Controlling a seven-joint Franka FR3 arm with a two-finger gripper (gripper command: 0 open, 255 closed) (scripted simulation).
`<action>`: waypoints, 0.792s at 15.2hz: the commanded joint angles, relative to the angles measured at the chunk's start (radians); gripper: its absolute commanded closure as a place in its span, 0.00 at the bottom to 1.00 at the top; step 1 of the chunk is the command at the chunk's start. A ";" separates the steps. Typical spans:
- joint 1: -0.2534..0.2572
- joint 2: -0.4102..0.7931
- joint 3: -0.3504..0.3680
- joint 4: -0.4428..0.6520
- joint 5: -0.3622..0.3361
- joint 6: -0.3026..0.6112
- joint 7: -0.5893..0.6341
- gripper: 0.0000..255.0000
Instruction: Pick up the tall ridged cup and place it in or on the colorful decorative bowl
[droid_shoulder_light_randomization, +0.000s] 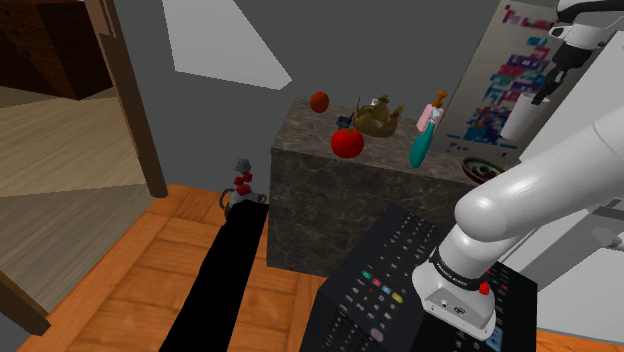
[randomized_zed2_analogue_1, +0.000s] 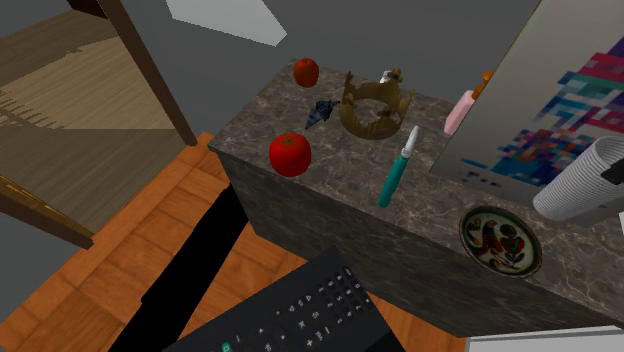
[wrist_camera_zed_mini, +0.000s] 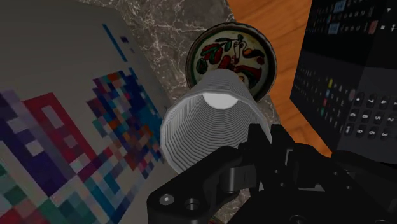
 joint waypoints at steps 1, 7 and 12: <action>-0.004 -0.005 -0.005 -0.006 -0.005 0.004 -0.008 1.00; -0.013 -0.018 -0.013 -0.093 -0.020 0.082 0.002 1.00; -0.017 -0.020 -0.026 -0.160 -0.029 0.147 0.007 1.00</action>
